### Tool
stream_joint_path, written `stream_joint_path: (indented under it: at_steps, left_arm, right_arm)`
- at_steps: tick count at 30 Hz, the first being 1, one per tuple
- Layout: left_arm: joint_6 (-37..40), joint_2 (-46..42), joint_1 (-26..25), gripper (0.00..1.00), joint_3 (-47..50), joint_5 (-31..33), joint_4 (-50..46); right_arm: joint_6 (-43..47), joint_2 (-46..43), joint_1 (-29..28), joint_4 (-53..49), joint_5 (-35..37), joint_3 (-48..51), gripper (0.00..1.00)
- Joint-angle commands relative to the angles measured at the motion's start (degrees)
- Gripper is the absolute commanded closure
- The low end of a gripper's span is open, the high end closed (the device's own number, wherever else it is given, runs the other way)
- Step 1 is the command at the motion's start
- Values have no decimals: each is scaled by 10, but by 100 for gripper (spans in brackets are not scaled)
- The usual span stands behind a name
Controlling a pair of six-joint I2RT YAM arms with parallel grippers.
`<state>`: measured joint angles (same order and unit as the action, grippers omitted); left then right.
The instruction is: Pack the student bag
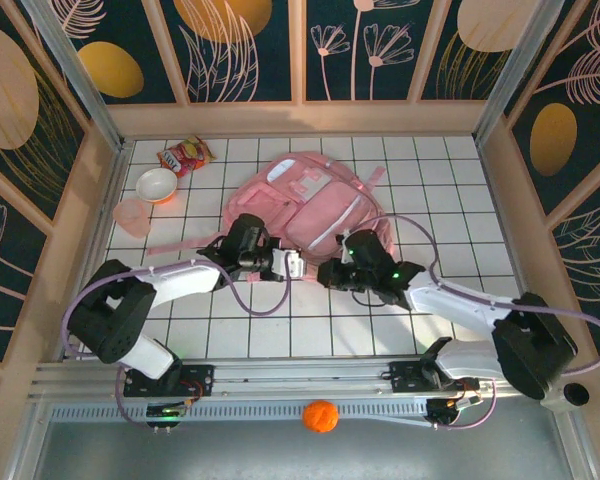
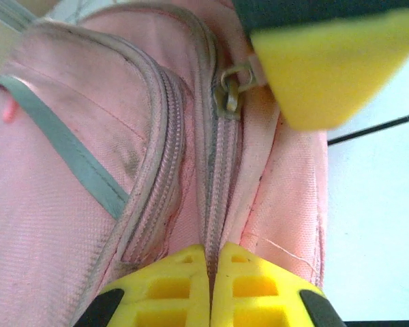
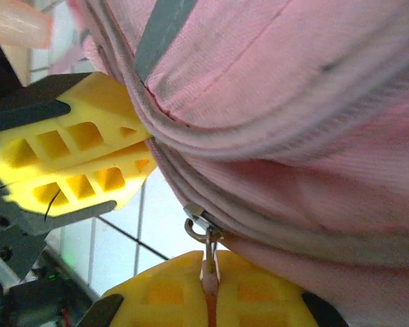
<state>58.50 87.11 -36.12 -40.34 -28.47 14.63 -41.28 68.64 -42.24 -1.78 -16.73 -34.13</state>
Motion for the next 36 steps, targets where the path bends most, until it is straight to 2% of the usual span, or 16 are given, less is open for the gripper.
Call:
stream_joint_path:
  at_steps: [1,4,9,15,17,19,21,23,25,27,31,36]
  left_arm:
    - [15,-45,64,100,36,54,-70]
    - [20,-73,80,100,51,85,-89]
    - [19,-88,90,100,53,119,-123]
    - [-2,-115,111,100,46,175,-152]
    - [-19,-123,114,90,38,186,-159]
    - [-43,-137,114,68,28,171,-170]
    - [-79,-163,114,52,21,112,-175]
    - [-128,-196,112,43,31,41,-147]
    - [-165,-223,86,39,49,18,-99]
    - [-165,-227,38,36,48,51,-85]
    - [-178,-181,-28,35,14,74,-79]
    - [-175,-97,-65,37,-22,72,-66]
  right_arm:
    - [48,-65,70,-68,10,8,100]
    - [69,-78,105,-57,-30,18,100]
    - [72,-55,105,-22,-70,20,100]
    - [49,-61,81,4,-74,25,100]
    - [30,-58,56,28,-67,30,100]
    - [14,-48,30,56,-55,34,100]
    - [9,-41,19,69,-49,33,100]
    - [12,-32,18,73,-51,29,100]
    - [24,-20,20,67,-56,19,100]
    - [31,-5,19,60,-62,8,100]
    - [40,13,17,59,-69,-5,100]
    - [44,11,17,52,-64,-8,100]
